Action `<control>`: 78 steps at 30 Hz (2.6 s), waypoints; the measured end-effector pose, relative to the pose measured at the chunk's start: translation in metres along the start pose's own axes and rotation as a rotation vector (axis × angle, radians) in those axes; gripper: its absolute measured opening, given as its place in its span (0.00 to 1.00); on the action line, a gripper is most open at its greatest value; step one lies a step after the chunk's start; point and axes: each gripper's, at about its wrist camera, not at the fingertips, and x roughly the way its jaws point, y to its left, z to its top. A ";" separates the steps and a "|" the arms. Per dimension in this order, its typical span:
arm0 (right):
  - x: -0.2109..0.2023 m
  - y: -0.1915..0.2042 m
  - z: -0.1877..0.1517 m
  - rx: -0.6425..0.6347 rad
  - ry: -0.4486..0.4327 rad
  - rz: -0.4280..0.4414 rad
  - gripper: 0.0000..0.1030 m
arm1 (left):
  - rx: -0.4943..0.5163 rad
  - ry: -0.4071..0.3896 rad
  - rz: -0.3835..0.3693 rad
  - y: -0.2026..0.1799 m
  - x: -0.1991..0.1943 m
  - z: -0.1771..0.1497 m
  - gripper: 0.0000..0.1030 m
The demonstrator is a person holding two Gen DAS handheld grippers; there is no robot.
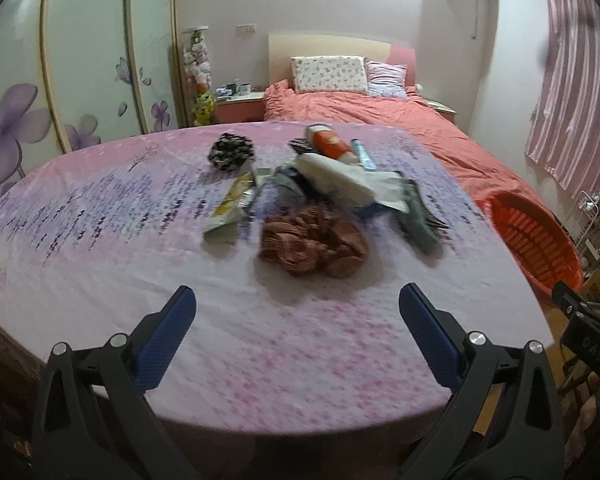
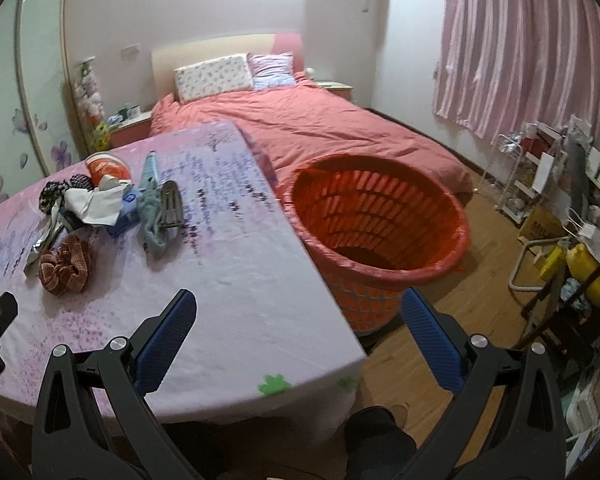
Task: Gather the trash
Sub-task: 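Grasp the yellow snack wrapper with the left gripper while the right grasps the green towel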
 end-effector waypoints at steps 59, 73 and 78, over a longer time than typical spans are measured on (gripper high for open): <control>0.155 0.100 0.071 -0.144 0.194 0.237 0.46 | 0.003 0.193 -0.047 0.073 0.193 0.088 0.68; 0.158 0.082 0.075 -0.077 0.215 0.285 0.44 | 0.008 0.188 -0.076 0.079 0.187 0.081 0.61; 0.158 0.087 0.073 -0.112 0.199 0.262 0.38 | 0.011 0.187 -0.063 0.074 0.191 0.086 0.55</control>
